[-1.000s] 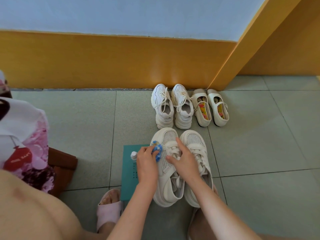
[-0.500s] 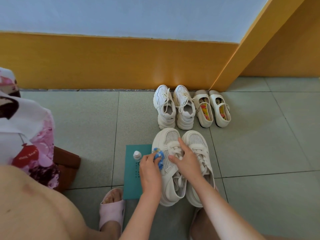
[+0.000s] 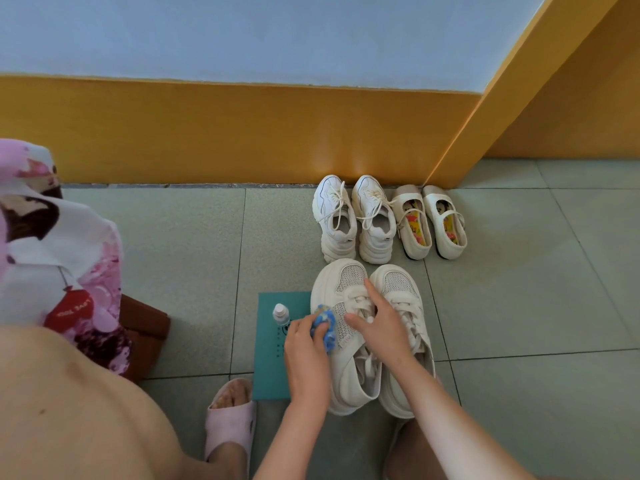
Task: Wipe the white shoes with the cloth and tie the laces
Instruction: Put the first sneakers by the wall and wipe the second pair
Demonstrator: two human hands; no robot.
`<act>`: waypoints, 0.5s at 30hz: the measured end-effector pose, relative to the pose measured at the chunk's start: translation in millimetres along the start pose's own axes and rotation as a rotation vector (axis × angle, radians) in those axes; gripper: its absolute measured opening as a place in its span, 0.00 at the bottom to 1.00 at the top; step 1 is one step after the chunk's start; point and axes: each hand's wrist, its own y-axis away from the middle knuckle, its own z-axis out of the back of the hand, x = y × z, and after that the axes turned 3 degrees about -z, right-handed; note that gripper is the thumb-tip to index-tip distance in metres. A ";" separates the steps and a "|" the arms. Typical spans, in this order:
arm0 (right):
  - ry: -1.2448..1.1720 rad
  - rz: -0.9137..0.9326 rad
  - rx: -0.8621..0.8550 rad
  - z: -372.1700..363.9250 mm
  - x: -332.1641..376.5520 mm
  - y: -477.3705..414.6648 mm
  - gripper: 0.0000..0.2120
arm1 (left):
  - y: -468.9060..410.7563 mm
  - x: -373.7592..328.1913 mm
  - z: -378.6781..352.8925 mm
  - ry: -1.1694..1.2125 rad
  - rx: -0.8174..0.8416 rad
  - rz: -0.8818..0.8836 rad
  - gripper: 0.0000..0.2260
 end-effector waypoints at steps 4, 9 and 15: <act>0.004 -0.006 -0.003 0.2 -0.4 0.2 0.39 | -32.9 -33.5 -5.2 0.066 -0.033 -0.087 0.10; -0.003 -0.006 0.005 0.8 -1.1 0.2 0.39 | -96.8 -52.1 -19.0 0.026 0.059 -0.080 0.11; 0.012 0.007 -0.009 0.8 -3.7 -0.3 0.38 | -125.9 -38.6 -29.8 -0.084 0.236 -0.089 0.11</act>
